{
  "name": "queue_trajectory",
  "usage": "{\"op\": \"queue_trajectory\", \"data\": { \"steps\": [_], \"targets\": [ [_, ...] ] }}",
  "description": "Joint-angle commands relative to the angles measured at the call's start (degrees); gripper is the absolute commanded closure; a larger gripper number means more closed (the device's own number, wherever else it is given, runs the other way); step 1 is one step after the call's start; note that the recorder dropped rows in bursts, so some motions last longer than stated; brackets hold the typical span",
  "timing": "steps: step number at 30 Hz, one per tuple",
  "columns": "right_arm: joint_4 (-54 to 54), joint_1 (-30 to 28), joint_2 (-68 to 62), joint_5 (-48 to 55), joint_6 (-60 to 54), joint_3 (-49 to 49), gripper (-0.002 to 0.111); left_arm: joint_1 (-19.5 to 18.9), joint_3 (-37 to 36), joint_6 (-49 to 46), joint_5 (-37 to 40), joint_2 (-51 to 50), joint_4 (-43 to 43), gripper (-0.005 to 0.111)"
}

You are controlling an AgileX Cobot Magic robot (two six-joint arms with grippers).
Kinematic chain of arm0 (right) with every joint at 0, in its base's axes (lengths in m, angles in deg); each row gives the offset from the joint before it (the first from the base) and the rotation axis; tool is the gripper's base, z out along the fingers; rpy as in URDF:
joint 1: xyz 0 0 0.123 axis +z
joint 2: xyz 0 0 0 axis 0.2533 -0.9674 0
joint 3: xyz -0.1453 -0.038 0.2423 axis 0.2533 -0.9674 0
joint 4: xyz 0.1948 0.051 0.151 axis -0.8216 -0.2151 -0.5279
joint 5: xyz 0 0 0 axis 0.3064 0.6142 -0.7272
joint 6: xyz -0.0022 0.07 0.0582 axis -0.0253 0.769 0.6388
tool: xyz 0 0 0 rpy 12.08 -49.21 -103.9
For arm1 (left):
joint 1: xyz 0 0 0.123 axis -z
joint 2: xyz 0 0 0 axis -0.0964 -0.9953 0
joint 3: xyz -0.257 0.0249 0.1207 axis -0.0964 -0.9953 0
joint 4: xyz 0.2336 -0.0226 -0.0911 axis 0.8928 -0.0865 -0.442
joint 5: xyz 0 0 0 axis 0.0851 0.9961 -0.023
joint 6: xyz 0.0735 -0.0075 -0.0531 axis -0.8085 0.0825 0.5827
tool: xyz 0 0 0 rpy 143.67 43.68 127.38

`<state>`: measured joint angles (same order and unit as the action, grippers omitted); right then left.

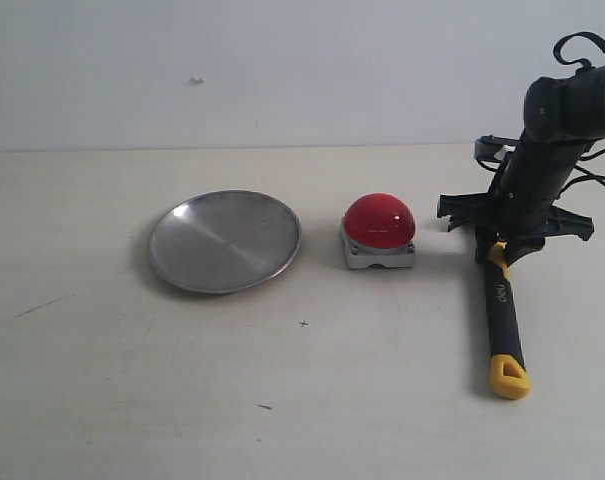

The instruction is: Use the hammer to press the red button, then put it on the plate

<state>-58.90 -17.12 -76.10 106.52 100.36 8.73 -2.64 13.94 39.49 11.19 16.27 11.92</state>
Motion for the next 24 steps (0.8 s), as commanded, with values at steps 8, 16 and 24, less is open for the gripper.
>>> {"op": "queue_trajectory", "data": {
  "steps": [8,16,24],
  "targets": [
    [0.5,-0.2,0.1,-1.5,-4.2,0.1,0.108,-0.1,0.0,0.3,-0.2,0.2,-0.2,0.107],
    [0.7,-0.2,4.2,-1.9,-6.2,0.1,0.108,-0.1,0.0,0.1,-0.2,0.2,-0.2,0.107],
    [0.8,-0.2,5.2,-0.9,-7.6,0.1,0.108,-0.1,0.0,-3.5,-2.5,0.2,5.6,0.107]
  ]
}}
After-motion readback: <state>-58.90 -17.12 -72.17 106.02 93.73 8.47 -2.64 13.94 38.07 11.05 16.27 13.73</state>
